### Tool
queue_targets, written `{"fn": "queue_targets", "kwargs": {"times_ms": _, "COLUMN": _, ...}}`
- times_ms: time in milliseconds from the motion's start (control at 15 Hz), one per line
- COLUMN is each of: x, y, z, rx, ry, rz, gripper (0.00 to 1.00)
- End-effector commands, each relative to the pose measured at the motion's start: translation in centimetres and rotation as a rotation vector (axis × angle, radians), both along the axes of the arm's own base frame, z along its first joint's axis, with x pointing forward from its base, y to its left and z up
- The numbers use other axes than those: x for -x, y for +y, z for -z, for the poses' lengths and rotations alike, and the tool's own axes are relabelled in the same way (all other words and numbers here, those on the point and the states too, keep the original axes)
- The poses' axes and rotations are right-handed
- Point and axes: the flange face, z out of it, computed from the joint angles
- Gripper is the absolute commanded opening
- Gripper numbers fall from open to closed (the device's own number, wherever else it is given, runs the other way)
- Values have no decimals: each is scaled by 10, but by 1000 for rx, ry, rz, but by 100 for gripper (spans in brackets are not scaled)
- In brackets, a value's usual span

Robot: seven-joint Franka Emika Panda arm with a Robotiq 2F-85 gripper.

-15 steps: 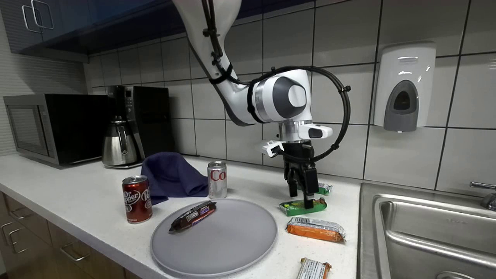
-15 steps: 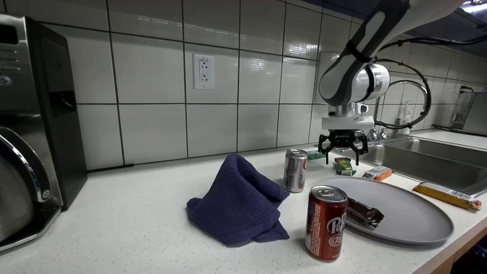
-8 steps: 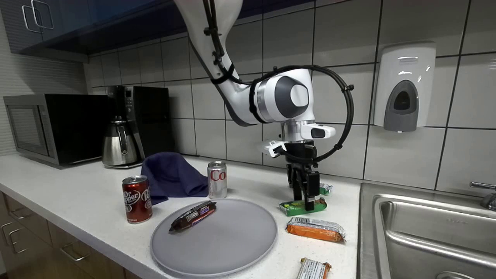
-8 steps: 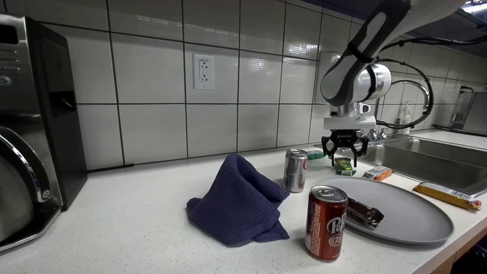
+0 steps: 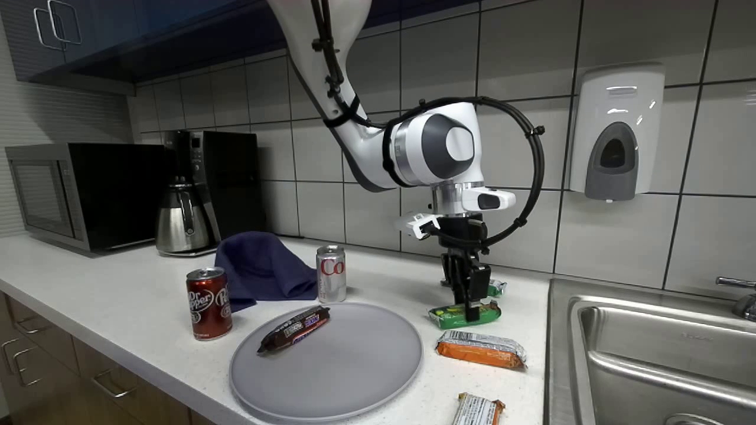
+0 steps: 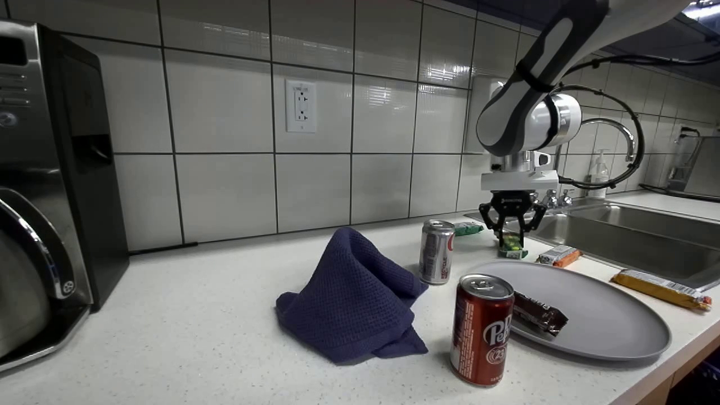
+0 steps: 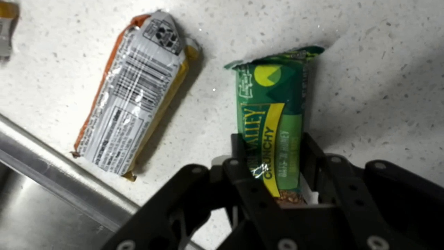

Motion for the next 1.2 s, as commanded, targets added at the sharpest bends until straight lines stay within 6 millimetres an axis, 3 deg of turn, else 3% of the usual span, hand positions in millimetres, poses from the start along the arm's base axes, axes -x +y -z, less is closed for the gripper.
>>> {"fn": "queue_targets", "kwargs": {"times_ms": 0, "x": 8, "y": -4, "z": -16, "rx": -5, "ry": -11, "rz": -5, "gripper": 16}}
{"fn": "queue_targets", "kwargs": {"times_ms": 467, "x": 24, "y": 11, "z": -39, "rx": -26, "ry": -38, "rz": -84, "gripper": 16}}
{"fn": "queue_targets", "kwargs": {"times_ms": 1133, "x": 56, "y": 53, "z": -45, "rx": -57, "ry": -57, "rz": -249, "gripper": 16}}
